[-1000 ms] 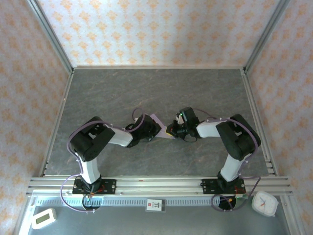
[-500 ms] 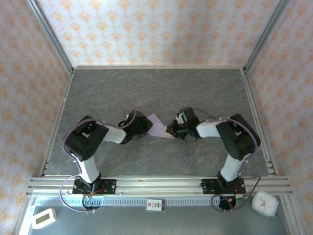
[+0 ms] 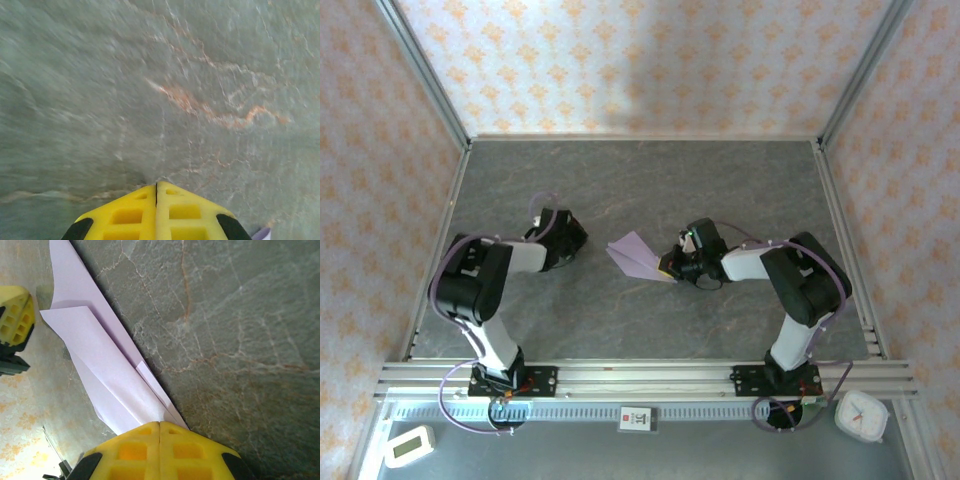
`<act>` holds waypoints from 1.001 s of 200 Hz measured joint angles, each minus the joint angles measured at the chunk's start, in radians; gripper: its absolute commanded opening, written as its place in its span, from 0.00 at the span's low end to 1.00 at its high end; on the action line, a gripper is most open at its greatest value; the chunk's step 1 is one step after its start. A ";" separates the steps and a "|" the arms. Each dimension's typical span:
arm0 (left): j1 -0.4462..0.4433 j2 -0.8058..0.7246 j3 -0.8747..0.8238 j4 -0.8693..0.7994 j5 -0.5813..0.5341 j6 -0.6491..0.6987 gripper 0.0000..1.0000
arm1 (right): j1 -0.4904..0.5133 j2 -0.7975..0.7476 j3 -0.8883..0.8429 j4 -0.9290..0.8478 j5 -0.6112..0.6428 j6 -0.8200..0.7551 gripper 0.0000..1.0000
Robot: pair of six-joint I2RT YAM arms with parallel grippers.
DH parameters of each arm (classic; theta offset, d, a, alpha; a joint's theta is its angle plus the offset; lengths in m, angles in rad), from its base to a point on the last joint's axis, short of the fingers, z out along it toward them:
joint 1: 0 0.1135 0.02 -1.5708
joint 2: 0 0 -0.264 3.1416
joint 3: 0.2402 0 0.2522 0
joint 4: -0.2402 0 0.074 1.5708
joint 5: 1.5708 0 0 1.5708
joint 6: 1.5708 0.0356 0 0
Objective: Fold a paper plane with a square sheet of paper (pick it up from the middle)
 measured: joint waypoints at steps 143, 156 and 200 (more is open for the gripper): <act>-0.355 0.109 0.098 0.022 0.009 -0.046 0.00 | 0.000 -0.013 0.101 -0.179 0.008 -0.076 0.00; -0.355 0.110 0.092 0.032 0.006 -0.043 0.00 | -0.001 -0.015 0.119 -0.217 0.016 -0.084 0.00; -0.355 0.110 0.076 0.061 0.001 -0.027 0.00 | 0.013 -0.016 0.219 -0.330 0.019 -0.095 0.00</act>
